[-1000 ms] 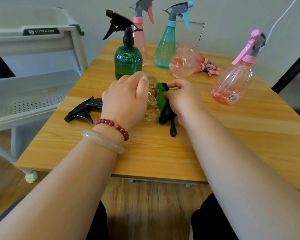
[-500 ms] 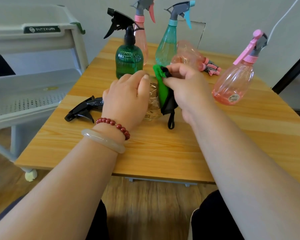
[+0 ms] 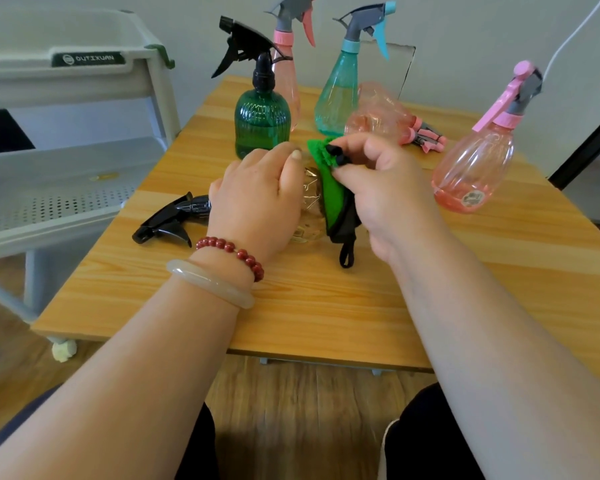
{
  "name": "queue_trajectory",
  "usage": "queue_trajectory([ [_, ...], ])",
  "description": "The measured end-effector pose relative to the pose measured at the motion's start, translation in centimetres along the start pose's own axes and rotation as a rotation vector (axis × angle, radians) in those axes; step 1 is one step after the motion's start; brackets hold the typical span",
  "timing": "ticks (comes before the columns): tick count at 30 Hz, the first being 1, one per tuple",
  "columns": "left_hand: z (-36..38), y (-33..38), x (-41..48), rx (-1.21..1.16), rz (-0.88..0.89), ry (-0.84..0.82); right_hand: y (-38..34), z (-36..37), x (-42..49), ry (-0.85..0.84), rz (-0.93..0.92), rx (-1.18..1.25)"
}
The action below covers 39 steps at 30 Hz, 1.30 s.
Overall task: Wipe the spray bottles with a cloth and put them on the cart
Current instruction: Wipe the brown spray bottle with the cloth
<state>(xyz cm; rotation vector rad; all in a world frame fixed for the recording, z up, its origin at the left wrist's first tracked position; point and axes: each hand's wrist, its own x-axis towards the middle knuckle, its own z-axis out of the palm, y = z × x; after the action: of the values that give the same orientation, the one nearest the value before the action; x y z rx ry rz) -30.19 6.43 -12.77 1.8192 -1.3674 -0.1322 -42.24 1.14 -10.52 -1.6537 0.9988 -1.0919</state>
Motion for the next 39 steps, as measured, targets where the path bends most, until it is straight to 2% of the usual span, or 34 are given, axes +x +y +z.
queue_trajectory([
  [5,0.0,0.1,-0.1,-0.008,-0.013,-0.001,-0.6,0.9,1.2,0.038,0.011,-0.056],
  [11,0.0,0.0,0.0,-0.009,-0.013,-0.005,0.7,-0.6,-3.1,-0.020,-0.011,0.005],
  [20,-0.1,0.2,-0.1,-0.022,-0.012,-0.009,-0.6,0.7,-0.4,0.019,-0.035,-0.006],
  [25,0.1,-0.1,0.0,-0.015,0.000,-0.008,0.9,-0.6,-4.4,-0.015,0.014,0.025],
  [32,0.1,0.1,0.0,-0.026,-0.026,-0.001,-0.1,0.8,-0.6,0.062,0.049,0.052],
  [39,0.2,-0.2,0.1,-0.017,-0.011,0.000,1.0,0.0,-3.5,0.038,0.049,0.040],
])
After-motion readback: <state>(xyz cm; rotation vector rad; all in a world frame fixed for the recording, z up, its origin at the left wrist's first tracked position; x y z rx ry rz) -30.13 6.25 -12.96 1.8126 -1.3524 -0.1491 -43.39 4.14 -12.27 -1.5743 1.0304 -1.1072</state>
